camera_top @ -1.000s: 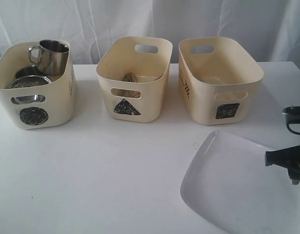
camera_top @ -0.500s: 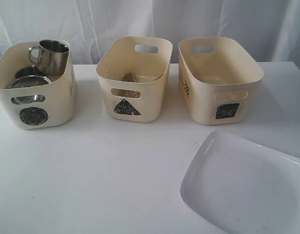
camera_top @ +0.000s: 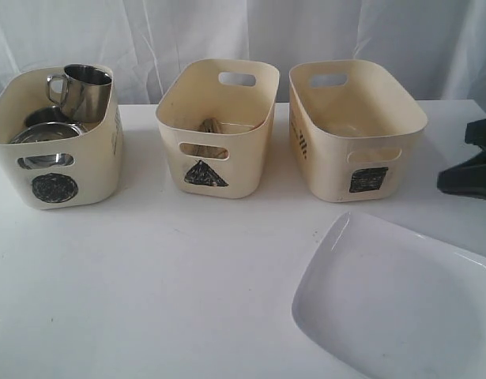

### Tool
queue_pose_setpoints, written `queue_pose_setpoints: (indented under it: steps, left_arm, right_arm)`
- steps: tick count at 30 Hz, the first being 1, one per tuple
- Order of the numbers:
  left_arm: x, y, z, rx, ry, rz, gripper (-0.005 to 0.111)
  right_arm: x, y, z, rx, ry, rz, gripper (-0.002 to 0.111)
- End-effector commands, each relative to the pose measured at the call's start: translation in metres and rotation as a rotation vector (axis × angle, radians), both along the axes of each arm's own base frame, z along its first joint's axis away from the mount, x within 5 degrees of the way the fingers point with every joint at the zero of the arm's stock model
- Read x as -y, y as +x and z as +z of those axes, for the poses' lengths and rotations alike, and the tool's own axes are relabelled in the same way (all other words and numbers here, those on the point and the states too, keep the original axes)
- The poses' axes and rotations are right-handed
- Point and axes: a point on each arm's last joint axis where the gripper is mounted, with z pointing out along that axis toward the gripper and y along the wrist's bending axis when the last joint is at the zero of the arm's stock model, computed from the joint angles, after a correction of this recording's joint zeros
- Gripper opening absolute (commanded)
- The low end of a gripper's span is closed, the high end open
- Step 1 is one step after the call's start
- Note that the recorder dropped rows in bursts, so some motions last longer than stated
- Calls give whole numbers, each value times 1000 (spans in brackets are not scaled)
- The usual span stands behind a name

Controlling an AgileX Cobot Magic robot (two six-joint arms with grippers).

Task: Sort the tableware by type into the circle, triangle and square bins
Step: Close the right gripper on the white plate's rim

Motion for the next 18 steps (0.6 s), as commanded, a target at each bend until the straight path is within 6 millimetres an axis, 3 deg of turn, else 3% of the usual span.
queue_pose_setpoints:
  steps: [1,11,15,18]
  left_arm:
    - [0,0,0,5,-8,1,0]
    - [0,0,0,5,-8,1,0]
    - [0,0,0,5,-8,1,0]
    - [0,0,0,5,-8,1,0]
  right_arm:
    - [2,3,5,129,-30,72,0]
    - [15,9,3,139,-118,-58,0]
    - [9,10,11,106,109,-142,0]
    - [-8,10,36,265,348,6,3]
